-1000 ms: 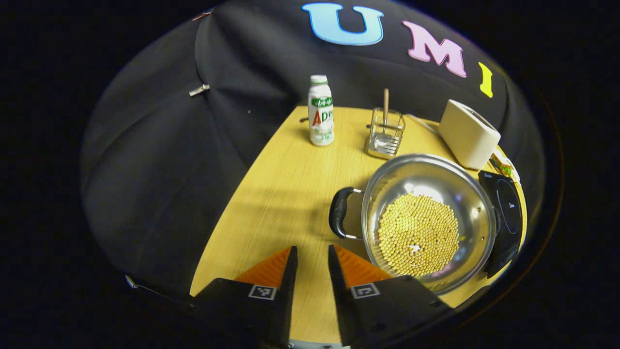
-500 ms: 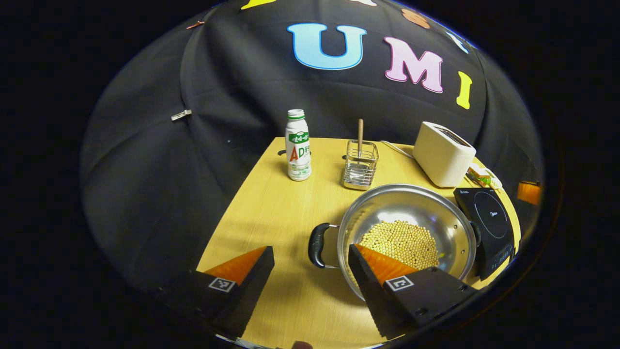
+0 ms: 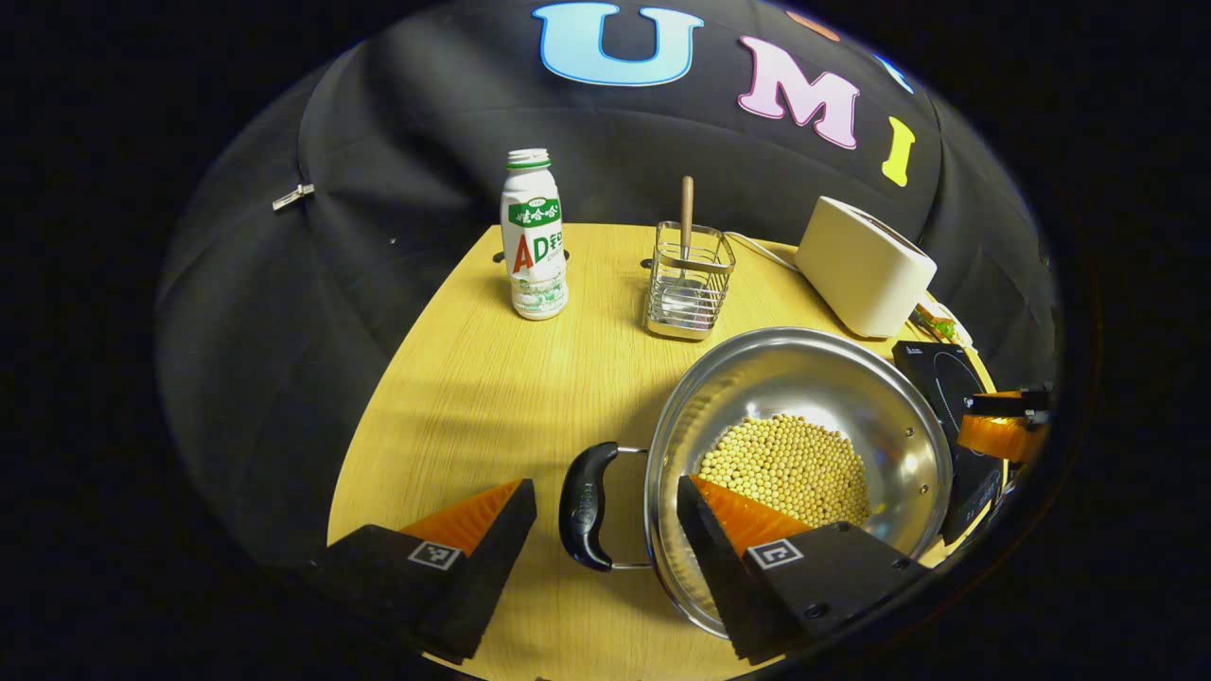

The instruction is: First push the handle of the pot to place it horizontally, then grasp the pot with both hands and set it on the induction cooktop.

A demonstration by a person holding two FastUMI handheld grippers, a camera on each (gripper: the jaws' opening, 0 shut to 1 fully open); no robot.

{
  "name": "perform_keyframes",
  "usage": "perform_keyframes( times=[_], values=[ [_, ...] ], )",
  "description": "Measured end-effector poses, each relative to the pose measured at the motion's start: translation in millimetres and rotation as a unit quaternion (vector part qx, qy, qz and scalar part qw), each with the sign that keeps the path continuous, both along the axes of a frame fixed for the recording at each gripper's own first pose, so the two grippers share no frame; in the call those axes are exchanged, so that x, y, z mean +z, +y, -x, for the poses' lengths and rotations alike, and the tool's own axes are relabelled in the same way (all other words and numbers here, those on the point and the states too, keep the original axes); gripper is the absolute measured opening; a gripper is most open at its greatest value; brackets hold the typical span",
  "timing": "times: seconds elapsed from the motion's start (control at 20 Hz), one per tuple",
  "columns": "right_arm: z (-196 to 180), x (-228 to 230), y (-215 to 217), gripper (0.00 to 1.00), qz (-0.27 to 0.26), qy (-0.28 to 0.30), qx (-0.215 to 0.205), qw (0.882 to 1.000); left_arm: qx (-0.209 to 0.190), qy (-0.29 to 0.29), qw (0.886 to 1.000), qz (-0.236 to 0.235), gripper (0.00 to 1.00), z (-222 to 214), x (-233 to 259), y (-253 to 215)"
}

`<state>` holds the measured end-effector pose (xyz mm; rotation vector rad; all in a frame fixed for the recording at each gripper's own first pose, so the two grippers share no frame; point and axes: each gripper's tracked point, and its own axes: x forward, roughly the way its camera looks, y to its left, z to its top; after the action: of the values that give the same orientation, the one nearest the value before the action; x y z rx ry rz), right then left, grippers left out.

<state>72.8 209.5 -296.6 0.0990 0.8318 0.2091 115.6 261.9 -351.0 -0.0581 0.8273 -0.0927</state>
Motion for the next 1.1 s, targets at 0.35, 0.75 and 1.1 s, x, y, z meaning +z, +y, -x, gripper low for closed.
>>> perform_keyframes(
  times=[0.35,0.75,1.1],
  values=[
    [0,-44,17,0.93,-0.002,0.061,-0.011,0.998,-0.001,0.016,1.0,0.018,0.77,-7,-18,-8],
    [-12,-69,15,0.6,-0.005,0.083,-0.047,0.995,0.003,0.02,0.999,0.027,0.68,-5,-26,-8],
    [-5,-61,8,0.54,0.016,0.082,-0.035,0.996,0.009,0.02,1.0,0.021,0.59,11,-17,-13]
  ],
)
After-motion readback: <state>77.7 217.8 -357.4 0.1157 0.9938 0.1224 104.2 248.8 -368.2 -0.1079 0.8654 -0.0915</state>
